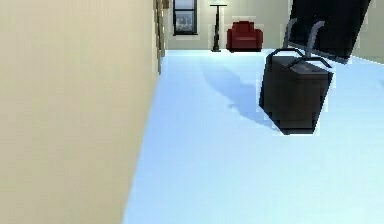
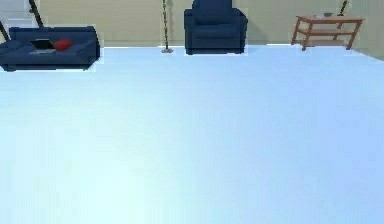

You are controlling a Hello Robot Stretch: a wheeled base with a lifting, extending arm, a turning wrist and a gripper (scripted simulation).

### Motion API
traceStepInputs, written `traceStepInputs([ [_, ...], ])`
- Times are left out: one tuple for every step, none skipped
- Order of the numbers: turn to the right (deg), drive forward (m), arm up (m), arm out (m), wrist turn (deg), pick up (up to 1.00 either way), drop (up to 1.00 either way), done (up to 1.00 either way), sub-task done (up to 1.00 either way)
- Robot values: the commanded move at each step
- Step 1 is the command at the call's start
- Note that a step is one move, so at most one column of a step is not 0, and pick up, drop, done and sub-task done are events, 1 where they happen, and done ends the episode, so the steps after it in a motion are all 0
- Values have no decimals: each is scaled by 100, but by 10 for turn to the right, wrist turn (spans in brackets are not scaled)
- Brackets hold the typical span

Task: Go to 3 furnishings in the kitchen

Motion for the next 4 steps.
traceStepInputs([
  [0, 100, 0, 0, 0, 0, 0, 0, 0],
  [0, 100, 0, 0, 0, 0, 0, 0, 0],
  [0, 100, 0, 0, 0, 0, 0, 0, 0],
  [-30, 0, 0, 0, 0, 0, 0, 0, 0],
])
